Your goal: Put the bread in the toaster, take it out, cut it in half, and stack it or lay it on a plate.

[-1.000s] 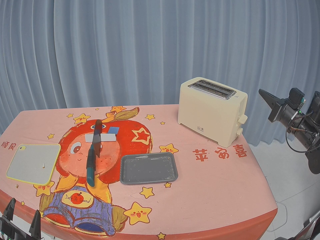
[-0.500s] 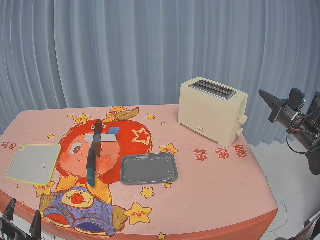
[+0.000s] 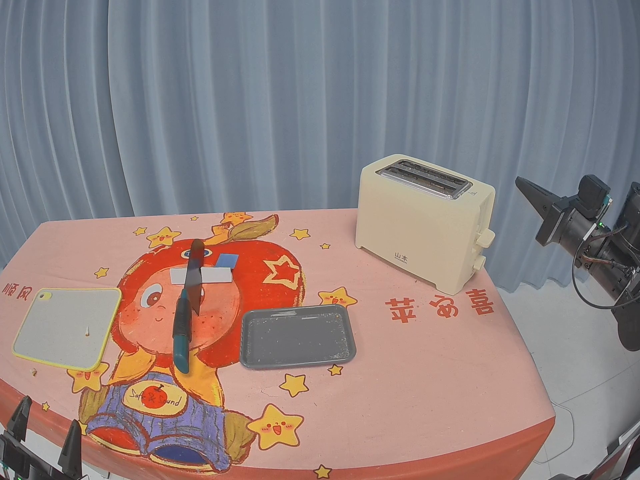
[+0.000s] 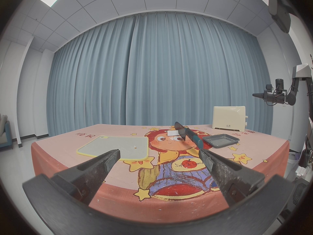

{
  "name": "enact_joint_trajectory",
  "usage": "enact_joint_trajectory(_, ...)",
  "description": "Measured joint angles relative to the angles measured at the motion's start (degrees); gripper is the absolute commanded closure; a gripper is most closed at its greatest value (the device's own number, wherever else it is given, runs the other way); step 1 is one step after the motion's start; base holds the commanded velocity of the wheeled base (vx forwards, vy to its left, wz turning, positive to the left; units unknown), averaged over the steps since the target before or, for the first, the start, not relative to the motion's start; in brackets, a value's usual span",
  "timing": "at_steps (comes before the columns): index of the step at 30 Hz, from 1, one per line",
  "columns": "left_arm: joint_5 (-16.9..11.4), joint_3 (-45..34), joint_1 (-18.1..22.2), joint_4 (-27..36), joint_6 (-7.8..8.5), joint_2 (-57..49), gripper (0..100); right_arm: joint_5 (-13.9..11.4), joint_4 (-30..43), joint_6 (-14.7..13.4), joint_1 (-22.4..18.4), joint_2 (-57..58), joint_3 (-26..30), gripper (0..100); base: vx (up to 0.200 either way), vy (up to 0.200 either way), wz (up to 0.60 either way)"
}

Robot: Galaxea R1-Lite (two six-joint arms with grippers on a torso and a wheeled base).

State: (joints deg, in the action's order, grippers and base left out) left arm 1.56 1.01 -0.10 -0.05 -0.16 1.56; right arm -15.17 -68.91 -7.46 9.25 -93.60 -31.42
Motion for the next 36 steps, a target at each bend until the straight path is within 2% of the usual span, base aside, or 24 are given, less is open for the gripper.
enact_joint_trajectory(21, 0.0, 0.0, 0.0, 0.0, 0.0, 0.0, 0, 0.0, -0.2, 0.0, 0.2, 0.6, 0.2, 100, 0.0, 0.0, 0.0)
enact_joint_trajectory(36, 0.0, 0.0, 0.0, 0.0, -0.05, 0.0, 0, 0.3, -0.1, 0.0, 2.6, 0.9, 1.5, 100, 0.0, 0.0, 0.0)
